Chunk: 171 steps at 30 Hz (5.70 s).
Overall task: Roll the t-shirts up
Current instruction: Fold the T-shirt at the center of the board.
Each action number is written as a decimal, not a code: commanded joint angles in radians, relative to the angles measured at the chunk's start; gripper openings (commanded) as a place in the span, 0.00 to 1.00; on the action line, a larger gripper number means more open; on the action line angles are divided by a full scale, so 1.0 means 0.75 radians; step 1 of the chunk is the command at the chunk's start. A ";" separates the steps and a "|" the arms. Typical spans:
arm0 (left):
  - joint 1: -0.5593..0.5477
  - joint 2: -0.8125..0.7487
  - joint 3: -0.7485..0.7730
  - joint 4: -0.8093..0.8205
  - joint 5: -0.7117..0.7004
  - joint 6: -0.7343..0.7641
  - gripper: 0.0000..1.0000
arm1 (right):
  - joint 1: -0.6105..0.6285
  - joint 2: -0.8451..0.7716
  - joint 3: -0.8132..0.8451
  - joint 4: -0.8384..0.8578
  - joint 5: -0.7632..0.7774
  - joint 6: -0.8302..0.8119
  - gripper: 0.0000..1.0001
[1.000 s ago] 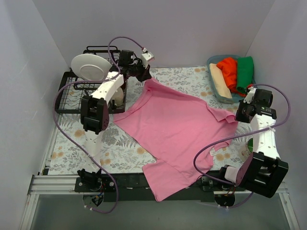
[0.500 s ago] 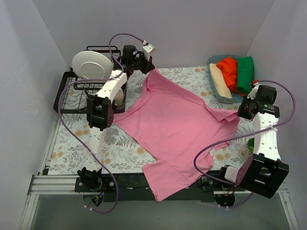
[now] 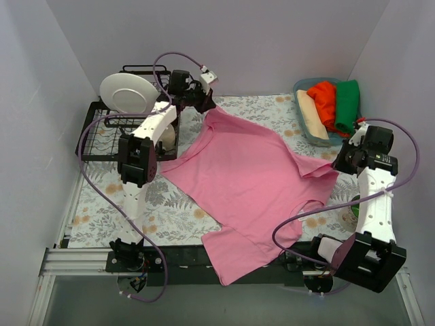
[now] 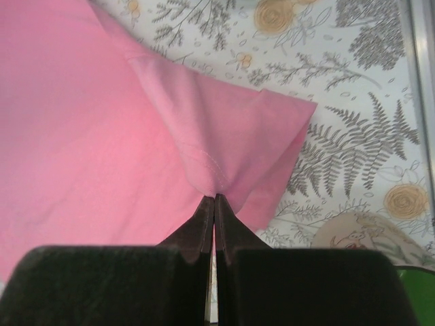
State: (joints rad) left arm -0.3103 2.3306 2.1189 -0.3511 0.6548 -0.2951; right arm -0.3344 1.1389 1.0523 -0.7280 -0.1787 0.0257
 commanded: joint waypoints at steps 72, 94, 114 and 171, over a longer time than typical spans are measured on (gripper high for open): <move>0.185 -0.056 0.036 -0.483 0.049 1.138 0.00 | 0.401 0.138 -0.184 -0.467 -0.365 -0.079 0.01; 0.191 -0.111 -0.170 -1.039 -0.132 2.080 0.00 | 0.589 0.040 -0.123 -0.588 -0.584 -0.186 0.01; 0.095 -0.111 -0.033 -0.856 -0.065 1.625 0.63 | 0.362 0.294 0.327 -0.772 -0.741 -0.251 0.98; -0.104 -0.103 -0.271 0.231 -0.218 -0.065 0.77 | 0.182 1.061 0.211 -0.468 0.297 -1.211 0.12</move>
State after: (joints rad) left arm -0.3885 2.2803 1.8393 -0.1764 0.5617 -0.3534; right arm -0.1989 1.9266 1.2255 -1.1481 0.0063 -0.8494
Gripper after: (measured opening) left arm 0.763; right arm 0.249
